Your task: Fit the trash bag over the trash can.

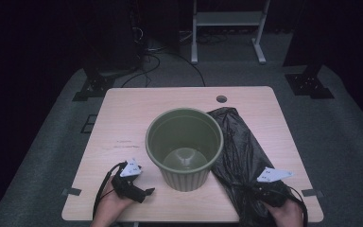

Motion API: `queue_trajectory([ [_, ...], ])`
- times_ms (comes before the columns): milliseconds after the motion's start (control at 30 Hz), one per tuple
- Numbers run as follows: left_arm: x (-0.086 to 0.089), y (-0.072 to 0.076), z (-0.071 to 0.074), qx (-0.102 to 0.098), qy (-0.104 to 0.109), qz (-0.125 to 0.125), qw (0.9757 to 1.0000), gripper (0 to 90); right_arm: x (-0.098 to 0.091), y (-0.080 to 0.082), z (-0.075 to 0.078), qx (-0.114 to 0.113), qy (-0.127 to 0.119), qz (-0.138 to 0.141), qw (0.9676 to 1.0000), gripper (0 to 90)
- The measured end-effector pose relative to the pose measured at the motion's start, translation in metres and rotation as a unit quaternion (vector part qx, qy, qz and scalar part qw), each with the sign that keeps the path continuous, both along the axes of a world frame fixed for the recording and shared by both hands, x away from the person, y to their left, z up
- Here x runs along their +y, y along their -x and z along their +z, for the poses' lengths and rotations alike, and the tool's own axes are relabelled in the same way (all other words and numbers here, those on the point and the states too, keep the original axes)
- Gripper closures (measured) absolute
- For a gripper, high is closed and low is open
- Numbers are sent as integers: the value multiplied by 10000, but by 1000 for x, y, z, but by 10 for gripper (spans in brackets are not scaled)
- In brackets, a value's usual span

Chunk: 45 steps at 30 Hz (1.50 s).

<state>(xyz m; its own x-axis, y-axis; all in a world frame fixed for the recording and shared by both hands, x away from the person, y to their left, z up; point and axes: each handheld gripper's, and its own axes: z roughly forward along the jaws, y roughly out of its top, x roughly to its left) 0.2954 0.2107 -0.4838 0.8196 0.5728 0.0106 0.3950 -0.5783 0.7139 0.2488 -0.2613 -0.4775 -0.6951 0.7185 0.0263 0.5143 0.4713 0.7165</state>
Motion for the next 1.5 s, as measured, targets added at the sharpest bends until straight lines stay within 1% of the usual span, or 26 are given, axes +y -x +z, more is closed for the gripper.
queue_trajectory([
  [100, 0, 0, 0, 1, 4, 3, 10000, 0, -1, 0, 3, -41, -39, -19, 10000, 796],
  [133, 0, 0, 0, 1, 0, 1, 10000, 0, -1, 0, 4, -52, -73, -32, 10000, 738],
  [167, 0, 0, 0, 1, 0, 6, 10000, 0, -1, -1, 5, -66, -113, -58, 9999, 700],
  [233, 0, 0, 0, 0, 2, 7, 10000, 0, -2, -3, 9, -6, -195, -89, 9998, 621],
  [267, 0, 0, 0, 0, 0, 7, 10000, 0, -2, -4, 11, -48, -203, -176, 9996, 585],
  [300, 0, 0, 0, 1, 1, 7, 10000, 0, -2, -5, 13, -36, -245, -188, 9995, 575],
  [333, 0, 0, 0, 0, 1, 7, 10000, 0, -3, -6, 15, -49, -274, -179, 9995, 544],
  [367, 0, 0, 0, 0, 1, 7, 10000, 0, -3, -8, 19, -132, -278, -245, 9992, 529],
  [400, 0, 0, 0, 0, 2, 8, 10000, 0, -3, -9, 21, -145, -279, -259, 9992, 517],
  [500, 0, 0, 0, -1, 2, 11, 10000, 0, -3, -21, 29, -203, -278, -387, 9987, 407],
  [533, 0, 0, 0, -1, 1, 15, 10000, 0, -3, -26, 30, -245, -233, -452, 9984, 372],
  [567, 0, 0, 0, -1, 1, 19, 10000, 0, -3, -31, 31, -217, -198, -522, 9982, 346],
  [600, 0, 0, 0, -2, 0, 20, 10000, 0, -3, -39, 31, -130, -200, -566, 9981, 291],
  [667, 0, 0, 0, -3, 0, 20, 10000, 0, -4, -50, 30, -5, -157, -653, 9977, 255],
  [700, 0, 0, 0, -4, 1, 20, 10000, 0, -4, -55, 29, 44, -130, -710, 9974, 203],
  [733, 0, 0, 0, -3, 2, 21, 10000, 0, -3, -60, 28, 70, -69, -801, 9967, 189],
  [800, 0, 0, 0, -3, 0, 21, 10000, 0, -3, -67, 26, 98, 21, -821, 9966, 187],
  [867, 0, 0, 0, -3, 1, 26, 10000, 0, -5, -75, 24, 141, 102, -932, 9955, 165],
  [900, 0, 0, 0, -4, 1, 27, 10000, 0, -8, -81, 23, 147, 91, -987, 9950, 164],
  [1000, 0, 1, 0, -3, 2, 29, 10000, 0, -18, -89, 20, 177, 34, -1157, 9931, 156],
  [1067, 0, 1, 0, -3, 2, 29, 10000, 0, -24, -93, 18, 238, 128, -1272, 9915, 148],
  [1200, 0, 1, 0, -4, 0, 28, 10000, 0, -36, -99, 15, 301, 49, -1430, 9892, 148],
  [1333, 0, 1, 0, -4, 1, 27, 10000, 0, -39, -104, 8, 444, 128, -1509, 9875, 148],
  [1400, 0, 1, 0, -4, 0, 28, 10000, 0, -40, -105, 6, 472, 139, -1565, 9864, 148],
  [1500, 0, 1, 0, -3, 1, 28, 10000, 0, -44, -106, 3, 543, 39, -1601, 9856, 146],
])
